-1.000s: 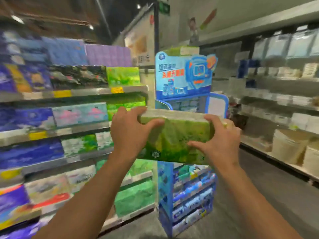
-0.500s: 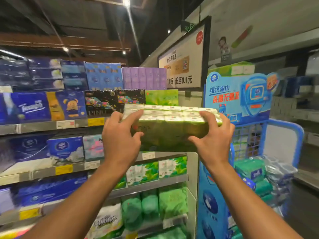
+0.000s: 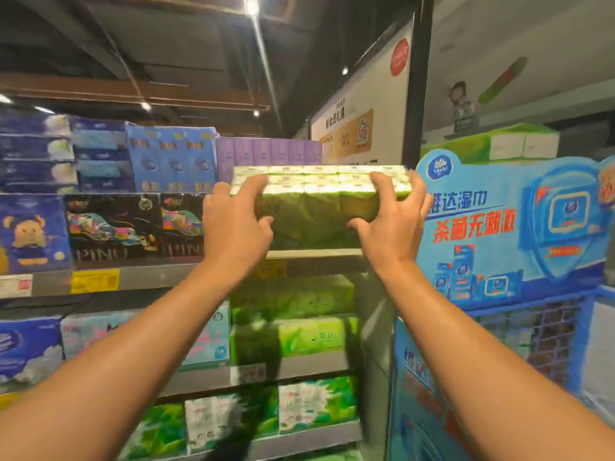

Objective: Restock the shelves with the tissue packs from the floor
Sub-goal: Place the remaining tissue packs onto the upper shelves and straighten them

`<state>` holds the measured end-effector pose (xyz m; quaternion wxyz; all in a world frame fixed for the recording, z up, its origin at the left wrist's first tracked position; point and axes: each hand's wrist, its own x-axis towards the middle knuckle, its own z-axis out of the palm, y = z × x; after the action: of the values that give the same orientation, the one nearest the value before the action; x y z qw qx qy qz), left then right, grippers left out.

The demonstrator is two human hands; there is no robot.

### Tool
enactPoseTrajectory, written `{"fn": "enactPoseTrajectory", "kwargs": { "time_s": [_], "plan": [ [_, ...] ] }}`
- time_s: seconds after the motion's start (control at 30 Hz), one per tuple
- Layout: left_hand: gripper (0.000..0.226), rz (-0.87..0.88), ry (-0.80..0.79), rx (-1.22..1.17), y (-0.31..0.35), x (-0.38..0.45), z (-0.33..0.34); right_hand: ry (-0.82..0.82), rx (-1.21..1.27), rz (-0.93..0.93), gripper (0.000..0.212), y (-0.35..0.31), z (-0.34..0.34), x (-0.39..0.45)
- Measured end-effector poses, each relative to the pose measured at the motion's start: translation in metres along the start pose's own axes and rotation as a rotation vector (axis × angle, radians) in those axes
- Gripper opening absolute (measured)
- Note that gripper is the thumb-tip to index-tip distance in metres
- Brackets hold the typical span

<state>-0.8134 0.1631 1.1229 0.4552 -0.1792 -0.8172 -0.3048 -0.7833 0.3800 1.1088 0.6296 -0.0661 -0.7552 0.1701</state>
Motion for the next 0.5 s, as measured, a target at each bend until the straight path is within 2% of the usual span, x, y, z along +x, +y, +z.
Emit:
{"fn": "enactPoseTrajectory", "kwargs": {
  "time_s": [0.27,0.5],
  "plan": [
    [0.059,-0.021,-0.168,0.079,-0.008,0.053,0.05,0.025,-0.056,-0.01,0.071,0.024,0.078,0.013],
    [0.079,-0.031,-0.297,0.158,-0.029,0.062,0.103,-0.113,-0.065,0.061,0.069,0.039,0.134,0.027]
  ]
}}
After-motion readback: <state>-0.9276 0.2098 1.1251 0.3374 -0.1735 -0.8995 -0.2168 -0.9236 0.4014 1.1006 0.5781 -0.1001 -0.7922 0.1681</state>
